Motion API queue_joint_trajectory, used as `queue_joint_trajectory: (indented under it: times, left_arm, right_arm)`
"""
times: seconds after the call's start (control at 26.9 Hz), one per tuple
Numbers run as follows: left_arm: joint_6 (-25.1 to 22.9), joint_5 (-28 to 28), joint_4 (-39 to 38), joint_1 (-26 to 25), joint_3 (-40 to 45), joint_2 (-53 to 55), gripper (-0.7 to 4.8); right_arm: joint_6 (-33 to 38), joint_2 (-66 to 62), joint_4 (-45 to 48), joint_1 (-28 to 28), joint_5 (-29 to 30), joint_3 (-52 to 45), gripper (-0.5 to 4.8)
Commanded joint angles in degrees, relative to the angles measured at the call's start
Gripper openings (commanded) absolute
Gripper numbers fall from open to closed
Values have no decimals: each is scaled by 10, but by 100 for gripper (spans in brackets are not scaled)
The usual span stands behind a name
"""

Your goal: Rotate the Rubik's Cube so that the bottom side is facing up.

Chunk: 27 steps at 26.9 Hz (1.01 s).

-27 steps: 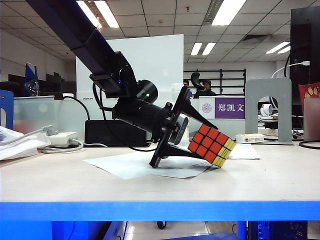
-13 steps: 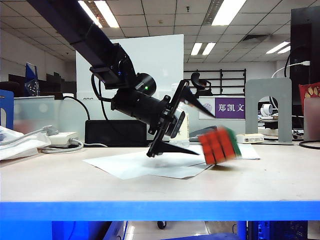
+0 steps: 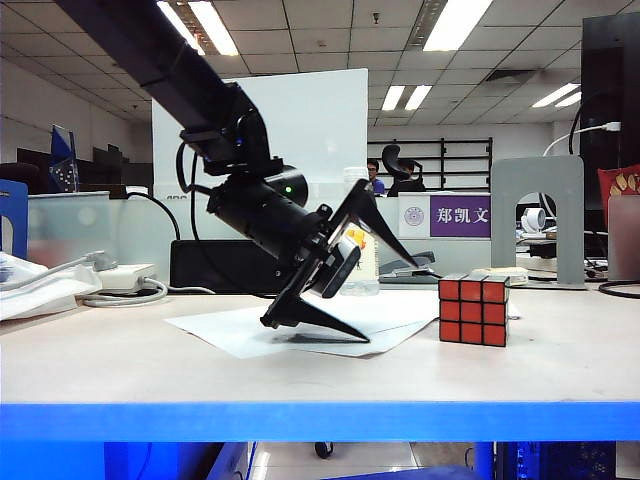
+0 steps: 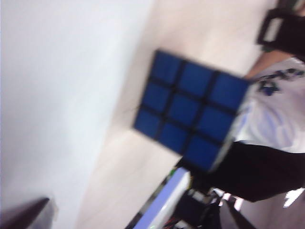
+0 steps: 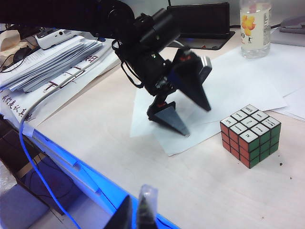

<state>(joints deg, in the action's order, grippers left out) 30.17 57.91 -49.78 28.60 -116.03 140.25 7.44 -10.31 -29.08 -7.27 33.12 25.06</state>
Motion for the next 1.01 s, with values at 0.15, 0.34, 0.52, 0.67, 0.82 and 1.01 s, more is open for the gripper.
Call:
queue_joint_trajectory:
  times: [0.15,0.34,0.52,0.67,0.82,1.01]
  left_arm:
    - [-43,-55,-2,38,-76,-3,479]
    - [-56,-143,2,44,-136,-3,479]
    - [-125,-247,-58,59,-163,-3,479]
    - [-200,-326,-110,90,-174,-3,479]
    - [-249,-410,-125,121,-186,-7,479]
    - [-246,-429,-122,131,-216,-7,479]
  right_arm:
    - [-2,0,8,0,2,3,27]
    - [-2,0,11,-1,2,3,27]
    - [-2,0,11,-8,2,3,27]
    - [-2,-1,13,-8,0,3,27]
    - [-2,-1,20,-8,0,3,27]
    - [-2,0,19,-8,2,3,27]
